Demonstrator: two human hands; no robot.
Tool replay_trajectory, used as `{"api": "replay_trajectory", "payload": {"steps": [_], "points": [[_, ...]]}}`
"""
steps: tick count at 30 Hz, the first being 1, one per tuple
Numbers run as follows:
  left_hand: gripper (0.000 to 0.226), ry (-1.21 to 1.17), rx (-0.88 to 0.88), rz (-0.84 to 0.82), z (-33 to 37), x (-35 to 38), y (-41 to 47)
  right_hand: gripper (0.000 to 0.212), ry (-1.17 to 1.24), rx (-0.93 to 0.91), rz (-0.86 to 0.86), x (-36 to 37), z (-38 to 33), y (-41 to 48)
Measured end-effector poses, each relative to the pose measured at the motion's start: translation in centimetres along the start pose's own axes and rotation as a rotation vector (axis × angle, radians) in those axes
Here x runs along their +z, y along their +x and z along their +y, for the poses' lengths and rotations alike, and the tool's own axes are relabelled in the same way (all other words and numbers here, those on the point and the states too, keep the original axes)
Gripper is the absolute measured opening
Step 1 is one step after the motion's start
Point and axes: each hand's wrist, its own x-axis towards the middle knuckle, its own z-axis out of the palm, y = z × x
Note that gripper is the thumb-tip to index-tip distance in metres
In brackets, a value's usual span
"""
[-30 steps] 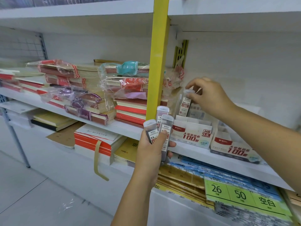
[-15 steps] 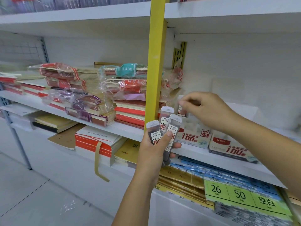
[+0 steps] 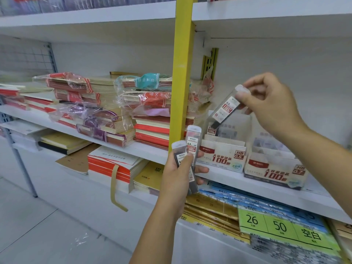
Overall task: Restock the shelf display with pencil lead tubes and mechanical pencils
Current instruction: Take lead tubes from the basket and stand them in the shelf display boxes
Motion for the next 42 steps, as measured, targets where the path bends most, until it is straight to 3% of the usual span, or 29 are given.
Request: {"api": "replay_trajectory", "payload": {"steps": [7,14,22,26,28,32,35,39,42], "points": [[0.019,0.026,0.022,0.000,-0.2,-0.1,0.1,0.013,-0.422,-0.261,-0.148,2.0,1.8,2.0],[0.018,0.034,0.055,-0.012,-0.2,-0.4,0.1,0.014,-0.393,-0.100,-0.246,3.9,4.0,2.7],[0.018,0.006,0.034,-0.008,-0.1,-0.3,0.0,0.019,-0.667,-0.109,-0.305,3.9,3.7,2.4],[0.023,-0.034,0.021,-0.013,0.2,0.1,-0.3,0.015,-0.355,-0.053,-0.256,3.0,1.6,0.1],[0.015,-0.043,0.030,-0.028,0.3,0.2,-0.4,0.013,-0.172,0.010,-0.341,2.7,0.5,-1.4],[0.015,-0.044,0.054,-0.071,0.4,0.6,-0.6,0.017,-0.063,0.054,-0.529,3.3,-0.5,-3.3],[0.021,-0.025,0.073,-0.064,0.1,0.5,-0.4,0.014,-0.025,0.070,-0.435,3.1,-0.4,-3.3],[0.015,0.052,0.121,-0.016,-0.1,0.0,0.0,0.013,0.080,0.049,-0.113,1.2,-0.4,-1.1],[0.016,0.096,0.126,0.023,-0.3,-0.4,0.2,0.014,-0.041,-0.059,-0.036,0.8,0.2,0.5]]}}
